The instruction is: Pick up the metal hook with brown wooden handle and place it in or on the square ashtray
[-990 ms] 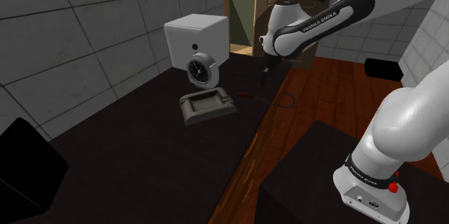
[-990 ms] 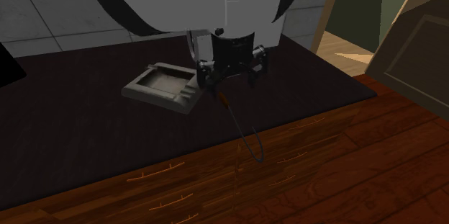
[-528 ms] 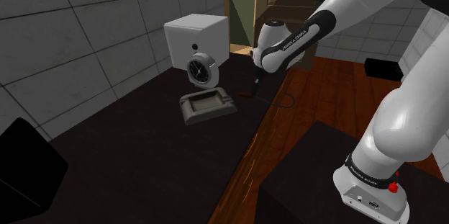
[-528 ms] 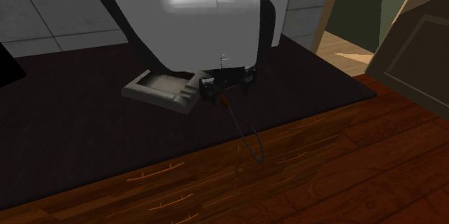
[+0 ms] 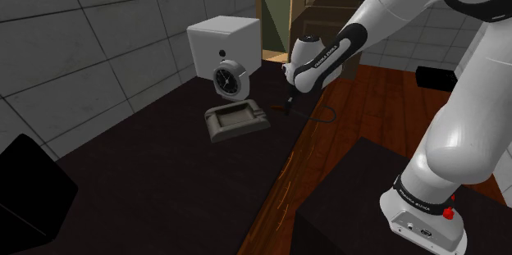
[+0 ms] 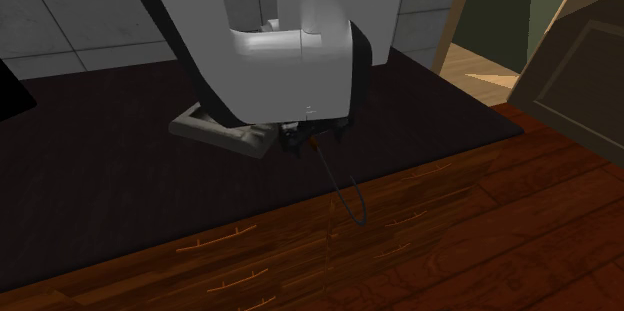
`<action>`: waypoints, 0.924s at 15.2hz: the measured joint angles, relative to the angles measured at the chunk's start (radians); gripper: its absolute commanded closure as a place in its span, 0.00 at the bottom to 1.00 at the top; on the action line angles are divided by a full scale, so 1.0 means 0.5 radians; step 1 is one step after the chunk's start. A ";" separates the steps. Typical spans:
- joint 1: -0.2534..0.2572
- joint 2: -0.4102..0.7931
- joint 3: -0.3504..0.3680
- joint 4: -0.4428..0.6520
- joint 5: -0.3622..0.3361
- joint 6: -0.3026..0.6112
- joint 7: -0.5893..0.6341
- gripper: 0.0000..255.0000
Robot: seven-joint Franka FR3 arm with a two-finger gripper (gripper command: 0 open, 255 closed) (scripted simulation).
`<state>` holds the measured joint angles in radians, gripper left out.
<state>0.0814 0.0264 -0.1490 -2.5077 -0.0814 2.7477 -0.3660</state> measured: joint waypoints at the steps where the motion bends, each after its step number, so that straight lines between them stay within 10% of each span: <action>1: 0.000 0.006 0.000 0.002 0.002 0.004 -0.001 0.00; 5: 0.000 0.013 0.000 0.004 0.003 0.010 -0.002 0.00; 6: 0.000 0.013 0.000 0.004 0.003 0.011 -0.002 1.00; 14: 0.000 0.014 0.000 0.004 0.003 0.011 -0.002 1.00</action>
<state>0.0815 0.0331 -0.1488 -2.5056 -0.0798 2.7531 -0.3671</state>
